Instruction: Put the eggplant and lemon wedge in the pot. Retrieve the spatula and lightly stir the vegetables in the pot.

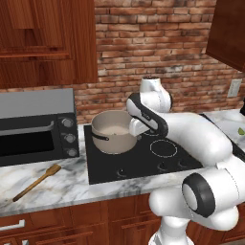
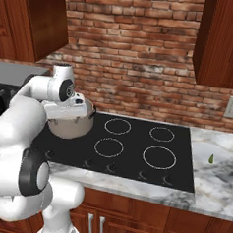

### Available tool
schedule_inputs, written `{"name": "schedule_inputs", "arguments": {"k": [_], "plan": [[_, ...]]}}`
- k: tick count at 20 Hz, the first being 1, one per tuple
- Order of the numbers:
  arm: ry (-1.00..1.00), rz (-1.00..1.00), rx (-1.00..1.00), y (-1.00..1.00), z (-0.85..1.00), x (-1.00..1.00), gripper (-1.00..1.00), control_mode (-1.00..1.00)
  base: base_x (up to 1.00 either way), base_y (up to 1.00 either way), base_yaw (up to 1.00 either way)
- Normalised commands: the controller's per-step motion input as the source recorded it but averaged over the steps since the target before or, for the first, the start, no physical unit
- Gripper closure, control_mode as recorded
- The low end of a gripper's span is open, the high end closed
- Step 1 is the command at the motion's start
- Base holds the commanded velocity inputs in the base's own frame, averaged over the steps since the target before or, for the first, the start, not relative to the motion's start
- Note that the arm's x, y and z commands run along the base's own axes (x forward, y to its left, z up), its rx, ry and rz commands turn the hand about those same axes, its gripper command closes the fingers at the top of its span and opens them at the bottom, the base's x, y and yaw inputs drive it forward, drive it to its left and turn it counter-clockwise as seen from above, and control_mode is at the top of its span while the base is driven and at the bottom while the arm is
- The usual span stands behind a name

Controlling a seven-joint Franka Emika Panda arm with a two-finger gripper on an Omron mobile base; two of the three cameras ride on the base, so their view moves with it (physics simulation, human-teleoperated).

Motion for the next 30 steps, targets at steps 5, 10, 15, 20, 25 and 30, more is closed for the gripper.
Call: {"name": "schedule_inputs", "arguments": {"k": [5,10,15,20,25,30], "plan": [[0.01,-0.04,0.0,-0.24,0.52,-0.61,-1.0,-1.0,0.0,0.0,0.0],[0.1,-0.1,0.0,-0.6,0.41,-0.29,-1.0,-1.0,0.0,0.0,0.0],[0.01,-0.05,0.01,-0.25,0.08,-0.2,-1.0,-1.0,0.0,0.0,0.0],[0.0,0.0,0.0,0.0,0.0,0.0,-1.0,-1.0,0.0,0.0,0.0],[0.0,0.0,0.0,0.0,0.0,0.0,-1.0,-1.0,0.0,0.0,0.0],[0.0,0.0,0.01,-0.03,0.0,-0.06,-1.0,1.0,-0.59,-0.54,-0.08]]}}
